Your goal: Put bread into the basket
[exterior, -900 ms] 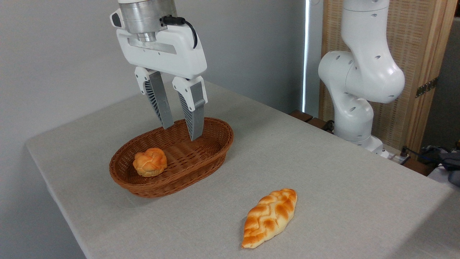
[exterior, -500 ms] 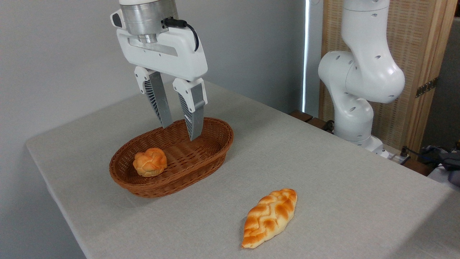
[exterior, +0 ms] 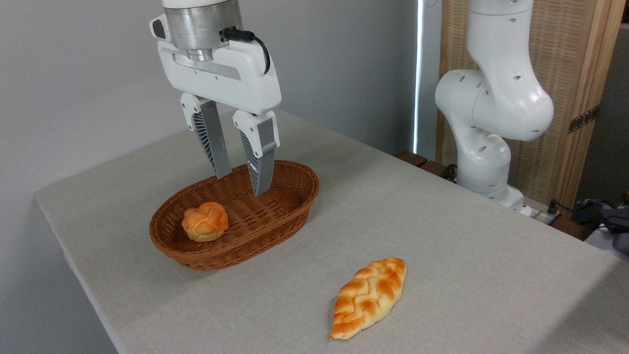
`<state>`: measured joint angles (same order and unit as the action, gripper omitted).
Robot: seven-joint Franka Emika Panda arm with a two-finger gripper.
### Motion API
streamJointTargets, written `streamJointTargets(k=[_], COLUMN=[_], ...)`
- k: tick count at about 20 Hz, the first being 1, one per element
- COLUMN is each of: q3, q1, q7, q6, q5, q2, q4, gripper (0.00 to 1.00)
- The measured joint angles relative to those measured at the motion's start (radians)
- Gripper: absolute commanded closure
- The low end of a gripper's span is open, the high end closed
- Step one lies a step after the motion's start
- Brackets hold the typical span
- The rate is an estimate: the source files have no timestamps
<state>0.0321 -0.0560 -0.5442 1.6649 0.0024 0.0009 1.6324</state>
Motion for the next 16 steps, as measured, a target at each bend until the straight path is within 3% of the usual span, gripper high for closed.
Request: streamJointTargets(k=[3,7,11,16], q3=[-0.002,-0.006,-0.033,-0.068], q1=[0.016,0.084,0.107,0.107], q7=[0.000,-0.017,-0.142,-0.298], q6=[0.022,0.149,0.205,0.255], q5=[0.001,0.016,0.052,0.071], q2=[-0.046,-0.153,-0.202,-0.203], q4=[0.072,0.270,0.447,0.541], gripper=[0.00,0.00,0.00,0.00])
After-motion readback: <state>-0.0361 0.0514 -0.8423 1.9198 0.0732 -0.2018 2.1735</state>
